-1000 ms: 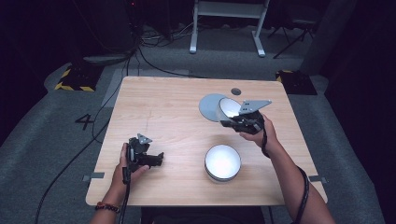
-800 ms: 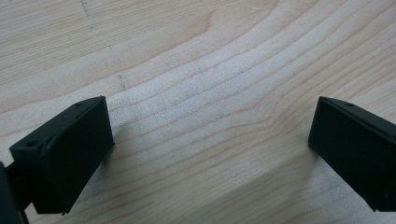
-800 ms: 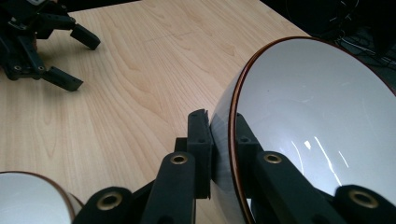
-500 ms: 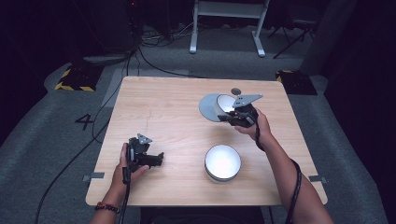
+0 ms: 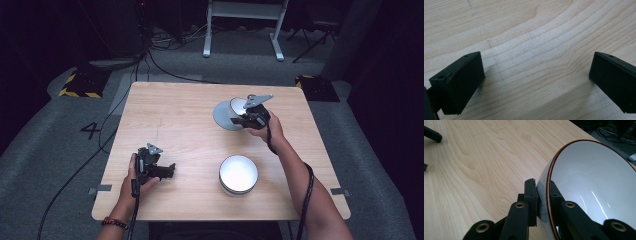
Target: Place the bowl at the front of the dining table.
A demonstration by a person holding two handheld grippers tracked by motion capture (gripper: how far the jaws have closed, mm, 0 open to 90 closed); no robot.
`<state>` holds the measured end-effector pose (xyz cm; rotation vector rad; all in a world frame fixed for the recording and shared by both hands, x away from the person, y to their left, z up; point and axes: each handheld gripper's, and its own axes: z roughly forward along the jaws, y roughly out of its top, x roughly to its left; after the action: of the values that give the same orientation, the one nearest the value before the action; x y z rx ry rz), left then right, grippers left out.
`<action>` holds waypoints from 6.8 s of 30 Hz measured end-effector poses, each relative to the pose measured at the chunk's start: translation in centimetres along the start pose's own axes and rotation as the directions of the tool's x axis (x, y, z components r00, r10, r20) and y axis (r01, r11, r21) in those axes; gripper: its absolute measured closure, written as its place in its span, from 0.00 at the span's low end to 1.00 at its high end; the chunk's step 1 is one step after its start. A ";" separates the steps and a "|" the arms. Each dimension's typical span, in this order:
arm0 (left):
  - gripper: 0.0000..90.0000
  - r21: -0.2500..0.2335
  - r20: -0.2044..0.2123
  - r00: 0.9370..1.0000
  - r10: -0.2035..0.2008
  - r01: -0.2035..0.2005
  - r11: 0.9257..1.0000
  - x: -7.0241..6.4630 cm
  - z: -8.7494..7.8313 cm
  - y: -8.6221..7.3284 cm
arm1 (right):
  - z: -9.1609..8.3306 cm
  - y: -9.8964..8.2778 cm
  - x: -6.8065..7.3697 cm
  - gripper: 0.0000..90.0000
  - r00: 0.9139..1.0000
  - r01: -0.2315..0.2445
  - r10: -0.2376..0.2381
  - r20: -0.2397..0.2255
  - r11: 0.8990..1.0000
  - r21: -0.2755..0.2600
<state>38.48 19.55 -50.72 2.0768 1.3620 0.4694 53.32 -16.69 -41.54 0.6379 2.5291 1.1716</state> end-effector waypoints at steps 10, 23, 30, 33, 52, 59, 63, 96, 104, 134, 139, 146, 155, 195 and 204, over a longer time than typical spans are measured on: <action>0.00 0.000 0.000 1.000 0.000 0.000 1.000 0.0 0.0 0.0 | 2.2 0.9 -0.8 0.92 1.000 0.026 -0.026 0.007 0.999 0.035; 0.00 0.006 0.000 1.000 0.001 -0.001 1.000 0.0 -0.1 0.0 | 4.2 2.2 -2.7 0.92 0.999 -0.011 0.008 0.043 0.998 0.065; 0.00 0.005 0.000 1.000 0.002 -0.002 1.000 0.0 0.0 0.0 | 4.9 2.1 -3.8 0.92 0.998 -0.036 0.030 0.063 0.996 0.082; 0.00 0.005 0.000 1.000 0.002 -0.002 1.000 0.0 0.0 0.0 | 5.5 2.1 -4.1 0.92 0.996 -0.037 0.028 0.084 0.994 0.102; 0.00 0.004 0.000 1.000 0.002 -0.002 1.000 0.0 0.0 0.0 | 7.7 0.9 -4.4 0.92 0.995 -0.021 0.007 0.104 0.991 0.136; 0.00 0.004 -0.001 1.000 0.003 -0.003 1.000 0.0 0.0 0.0 | 7.9 0.7 -4.4 0.91 0.996 -0.037 0.026 0.089 0.991 0.129; 0.00 0.004 0.000 1.000 0.003 -0.003 1.000 0.0 0.0 0.0 | 7.8 0.5 -4.3 0.88 0.995 -0.042 0.031 0.090 0.990 0.131; 0.00 0.003 -0.004 1.000 0.006 -0.006 1.000 0.1 0.0 0.0 | 6.4 -0.5 -4.0 0.76 0.995 -0.049 0.037 0.096 0.991 0.121; 0.00 0.005 0.000 1.000 0.004 -0.004 1.000 0.0 0.0 0.0 | 5.7 -0.7 -4.0 0.73 0.994 -0.042 0.031 0.102 0.993 0.112; 0.00 0.008 0.001 1.000 0.004 -0.004 1.000 0.0 0.0 0.1 | 3.4 -1.0 -3.4 0.49 0.986 -0.024 0.007 0.164 0.994 0.105; 0.00 0.005 -0.004 1.000 0.007 -0.007 1.000 0.1 0.0 0.1 | 3.3 -1.0 -3.0 0.40 0.985 -0.019 -0.001 0.173 0.993 0.113; 0.00 0.005 -0.003 1.000 0.006 -0.006 1.000 0.1 0.0 0.1 | 3.2 -1.2 -2.6 0.36 0.984 0.001 -0.022 0.175 0.992 0.123; 0.00 0.005 -0.002 1.000 0.006 -0.006 1.000 0.0 0.0 0.1 | 2.6 -1.2 -2.1 0.31 0.981 -0.001 -0.022 0.193 0.993 0.117; 0.00 0.003 -0.002 1.000 0.006 -0.006 1.000 0.0 0.0 0.1 | -0.3 -3.3 -0.8 0.30 0.980 0.074 -0.103 0.171 0.983 0.168; 0.00 0.003 -0.001 1.000 0.006 -0.006 1.000 0.1 0.0 0.1 | -1.4 -3.7 -0.2 0.30 0.978 0.082 -0.107 0.178 0.987 0.141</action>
<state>38.53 19.58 -50.68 2.0835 1.3584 0.4714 51.92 -19.79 -43.52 0.6196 2.4641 0.8744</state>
